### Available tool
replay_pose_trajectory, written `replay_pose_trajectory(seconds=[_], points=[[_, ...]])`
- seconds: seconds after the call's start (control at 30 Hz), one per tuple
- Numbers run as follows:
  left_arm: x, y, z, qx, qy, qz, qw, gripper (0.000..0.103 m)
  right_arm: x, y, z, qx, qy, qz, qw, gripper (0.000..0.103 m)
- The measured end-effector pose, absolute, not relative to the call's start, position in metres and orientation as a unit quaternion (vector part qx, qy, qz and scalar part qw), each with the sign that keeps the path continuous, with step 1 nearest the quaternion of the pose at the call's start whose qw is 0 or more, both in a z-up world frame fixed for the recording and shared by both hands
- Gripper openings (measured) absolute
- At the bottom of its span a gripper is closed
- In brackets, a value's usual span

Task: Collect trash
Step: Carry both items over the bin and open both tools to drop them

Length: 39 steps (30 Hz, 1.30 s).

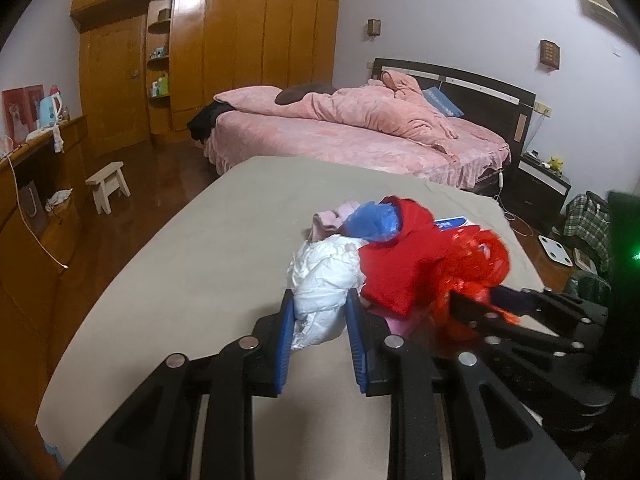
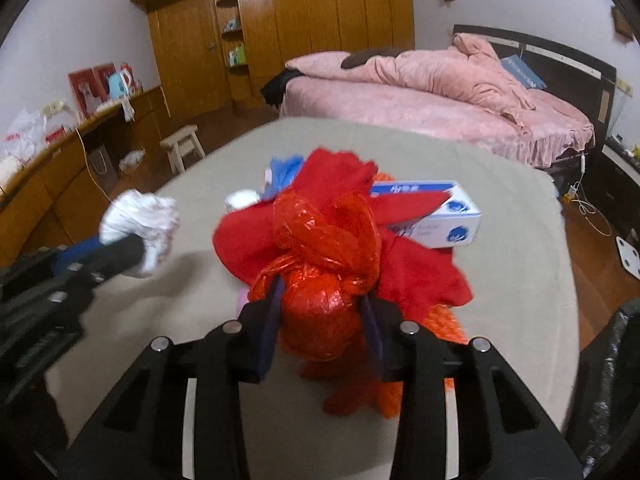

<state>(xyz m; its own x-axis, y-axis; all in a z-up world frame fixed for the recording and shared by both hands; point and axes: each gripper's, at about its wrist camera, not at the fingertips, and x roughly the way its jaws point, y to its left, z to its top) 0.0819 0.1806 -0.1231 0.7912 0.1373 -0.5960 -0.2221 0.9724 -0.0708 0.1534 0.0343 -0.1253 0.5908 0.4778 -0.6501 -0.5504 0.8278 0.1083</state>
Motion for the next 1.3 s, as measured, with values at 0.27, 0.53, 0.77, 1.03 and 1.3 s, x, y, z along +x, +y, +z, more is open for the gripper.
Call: replay_pose_trajectory(seconds=[0.27, 0.53, 0.77, 1.03, 1.3], points=[[0.085, 0.149, -0.101, -0.056, 0.289, 0.06, 0.954, 0.025, 0.137, -0.023, -0.082, -0.014, 0.317, 0.263, 0.911, 0.036], [0.097, 0.087, -0.083, -0.044, 0.278, -0.016, 0.96, 0.025, 0.119, -0.105, -0.061, -0.004, 0.302, 0.188, 0.935, 0.037], [0.108, 0.015, -0.074, -0.032, 0.275, -0.103, 0.955, 0.025, 0.106, -0.179, -0.062, 0.01, 0.306, 0.111, 0.945, 0.037], [0.119, -0.059, -0.076, -0.021, 0.279, -0.191, 0.941, 0.025, 0.088, -0.252, -0.073, 0.021, 0.316, 0.034, 0.948, 0.037], [0.124, -0.114, -0.088, -0.019, 0.29, -0.243, 0.925, 0.026, 0.077, -0.298, -0.085, 0.035, 0.319, -0.017, 0.947, 0.039]])
